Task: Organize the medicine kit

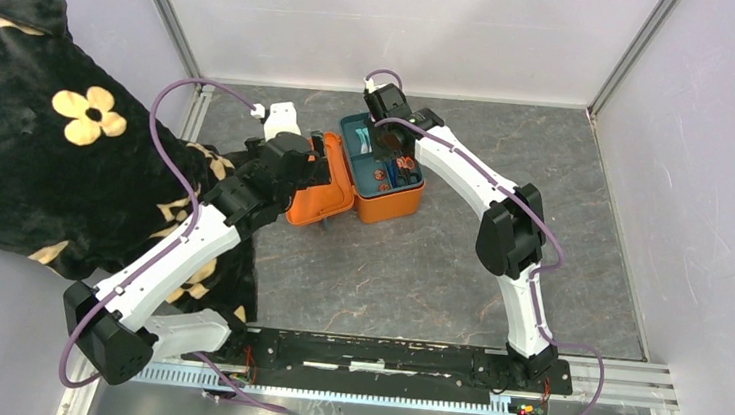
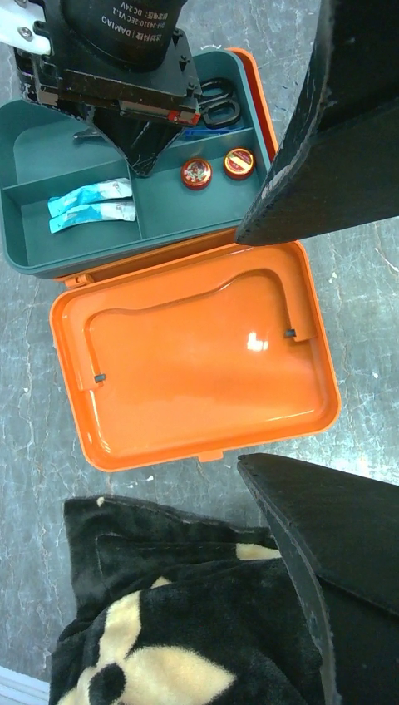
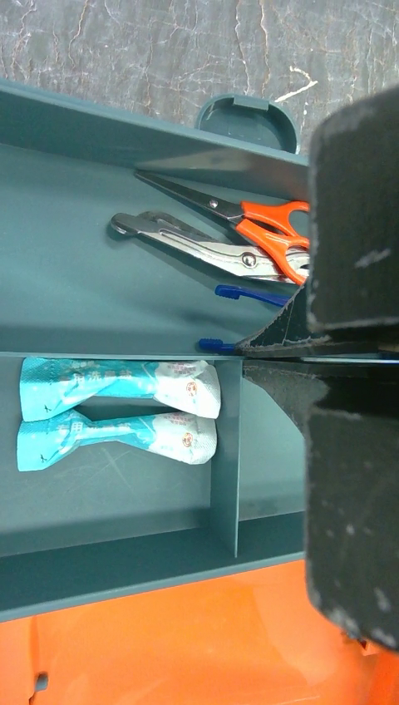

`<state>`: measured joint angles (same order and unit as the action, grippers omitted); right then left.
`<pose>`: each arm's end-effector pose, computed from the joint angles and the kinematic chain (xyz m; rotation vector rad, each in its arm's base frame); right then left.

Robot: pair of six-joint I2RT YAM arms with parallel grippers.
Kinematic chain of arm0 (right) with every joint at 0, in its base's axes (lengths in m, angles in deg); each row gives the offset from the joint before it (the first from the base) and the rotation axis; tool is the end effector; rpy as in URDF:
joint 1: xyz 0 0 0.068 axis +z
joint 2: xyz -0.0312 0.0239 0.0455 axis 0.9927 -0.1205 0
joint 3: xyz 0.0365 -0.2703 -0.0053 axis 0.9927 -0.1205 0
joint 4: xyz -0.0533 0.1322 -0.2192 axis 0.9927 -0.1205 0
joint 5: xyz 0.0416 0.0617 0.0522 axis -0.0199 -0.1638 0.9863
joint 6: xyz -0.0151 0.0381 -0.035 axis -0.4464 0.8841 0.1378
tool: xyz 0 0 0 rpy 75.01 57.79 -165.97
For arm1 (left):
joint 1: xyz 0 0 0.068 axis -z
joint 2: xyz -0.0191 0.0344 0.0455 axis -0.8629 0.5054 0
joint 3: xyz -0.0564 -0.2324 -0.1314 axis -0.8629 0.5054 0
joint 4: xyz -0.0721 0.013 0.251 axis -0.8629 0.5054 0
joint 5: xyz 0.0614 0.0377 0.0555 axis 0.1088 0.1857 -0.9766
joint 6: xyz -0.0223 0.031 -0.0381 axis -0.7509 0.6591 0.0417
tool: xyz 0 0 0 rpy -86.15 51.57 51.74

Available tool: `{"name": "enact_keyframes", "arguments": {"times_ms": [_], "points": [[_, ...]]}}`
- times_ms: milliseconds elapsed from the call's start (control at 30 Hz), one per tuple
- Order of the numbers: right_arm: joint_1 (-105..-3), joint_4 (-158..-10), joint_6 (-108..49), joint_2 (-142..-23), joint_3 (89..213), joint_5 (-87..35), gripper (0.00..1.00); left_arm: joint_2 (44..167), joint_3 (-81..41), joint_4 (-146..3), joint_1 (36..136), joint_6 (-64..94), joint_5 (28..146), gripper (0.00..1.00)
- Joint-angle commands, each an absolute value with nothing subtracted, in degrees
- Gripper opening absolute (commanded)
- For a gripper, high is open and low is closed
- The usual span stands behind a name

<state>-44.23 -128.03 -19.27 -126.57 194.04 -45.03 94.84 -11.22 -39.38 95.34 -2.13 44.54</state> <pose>0.3875 0.3029 0.2753 -0.3700 2.4174 0.1862 0.2090 -0.1255 0.3512 -0.2127 2.0108 -0.0663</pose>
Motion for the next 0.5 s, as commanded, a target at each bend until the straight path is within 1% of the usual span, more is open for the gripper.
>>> {"name": "enact_keyframes", "arguments": {"times_ms": [0,467], "points": [[-44.1,-133.5,-20.8,-125.5,196.1,-44.3,0.00,95.5,-11.0,-41.1,95.1,-0.6,44.4,1.00],[-44.3,-138.9,-21.6,-126.6,196.9,-42.7,0.00,96.7,-10.6,-41.0,95.1,-1.0,45.1,1.00]]}}
